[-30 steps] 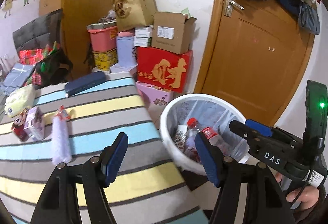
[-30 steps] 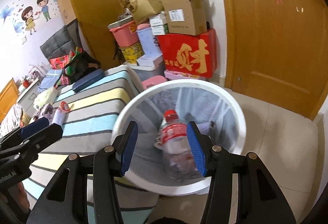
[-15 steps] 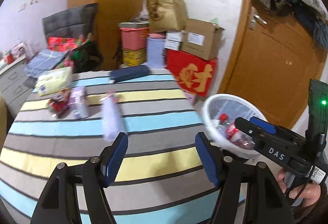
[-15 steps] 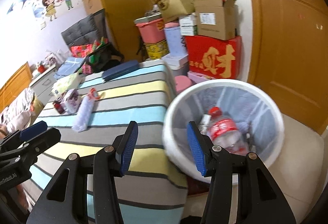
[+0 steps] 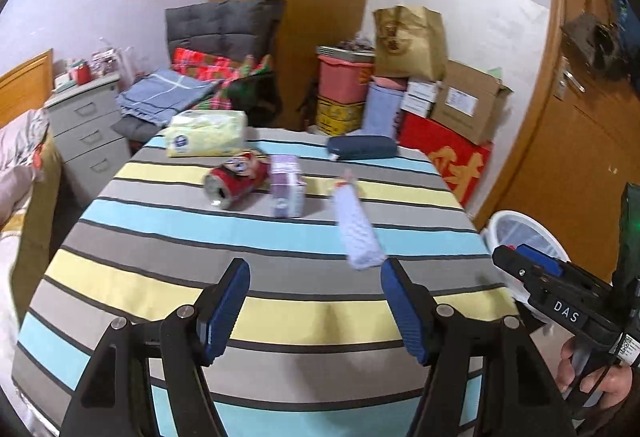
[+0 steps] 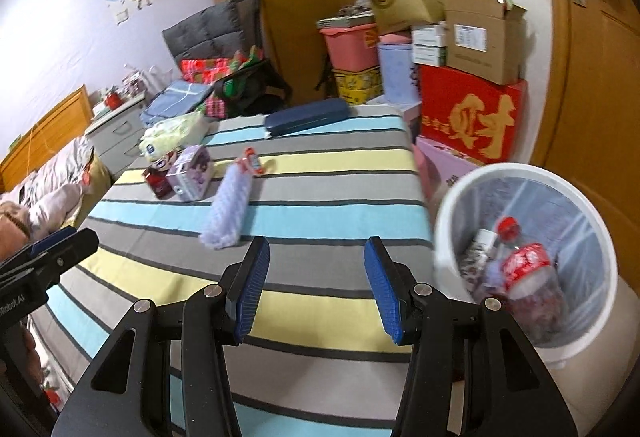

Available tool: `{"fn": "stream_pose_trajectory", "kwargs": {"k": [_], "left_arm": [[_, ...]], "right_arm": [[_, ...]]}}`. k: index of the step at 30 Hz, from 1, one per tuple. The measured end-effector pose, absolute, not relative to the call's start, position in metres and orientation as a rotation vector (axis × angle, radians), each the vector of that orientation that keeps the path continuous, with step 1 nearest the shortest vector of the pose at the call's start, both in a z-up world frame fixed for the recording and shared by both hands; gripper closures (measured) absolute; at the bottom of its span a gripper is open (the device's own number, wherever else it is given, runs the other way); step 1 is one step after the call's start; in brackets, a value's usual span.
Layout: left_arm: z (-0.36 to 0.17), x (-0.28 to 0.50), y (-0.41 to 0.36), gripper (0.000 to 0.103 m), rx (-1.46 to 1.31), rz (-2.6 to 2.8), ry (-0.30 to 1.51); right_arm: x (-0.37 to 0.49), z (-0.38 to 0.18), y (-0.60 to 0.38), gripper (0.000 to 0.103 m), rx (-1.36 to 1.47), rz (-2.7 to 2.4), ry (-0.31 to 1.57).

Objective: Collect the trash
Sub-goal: 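Move both open tools back over the table, then grasp the white foam net with the right tool while the left tool grasps the red can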

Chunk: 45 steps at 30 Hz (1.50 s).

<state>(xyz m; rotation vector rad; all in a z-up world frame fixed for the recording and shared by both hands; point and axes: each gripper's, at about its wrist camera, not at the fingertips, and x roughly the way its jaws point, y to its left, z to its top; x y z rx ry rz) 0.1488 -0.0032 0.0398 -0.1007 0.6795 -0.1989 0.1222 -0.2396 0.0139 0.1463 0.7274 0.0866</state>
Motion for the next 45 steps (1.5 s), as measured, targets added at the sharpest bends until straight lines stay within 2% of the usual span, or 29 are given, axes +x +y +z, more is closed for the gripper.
{"fn": "stream_pose_trajectory", "kwargs": {"k": [13,19,22,33,41,45], "left_arm": [[0.033,0.180,0.047,0.035,-0.112,-0.133,0.688],[0.028,0.221,0.057,0.035,-0.082,-0.130,0.699],[0.023,0.245,0.064,0.031,-0.115,-0.165,0.722],[0.003,0.323,0.066,0.031,-0.055,-0.181,0.755],[-0.017,0.358,0.047,0.031,-0.001,-0.273,0.843],[-0.019,0.366,0.046,0.031,0.005,-0.253,0.840]], "right_arm": [[0.156,0.008,-0.194,0.052,0.111,0.153,0.770],[0.180,-0.003,-0.180,0.047,0.114,0.162,0.806],[0.189,-0.007,-0.176,0.047,0.108,0.162,0.819],[0.217,-0.023,-0.173,0.047,0.114,0.146,0.884],[0.224,-0.026,-0.170,0.047,0.086,0.165,0.900],[0.229,-0.027,-0.169,0.042,0.078,0.177,0.912]]}}
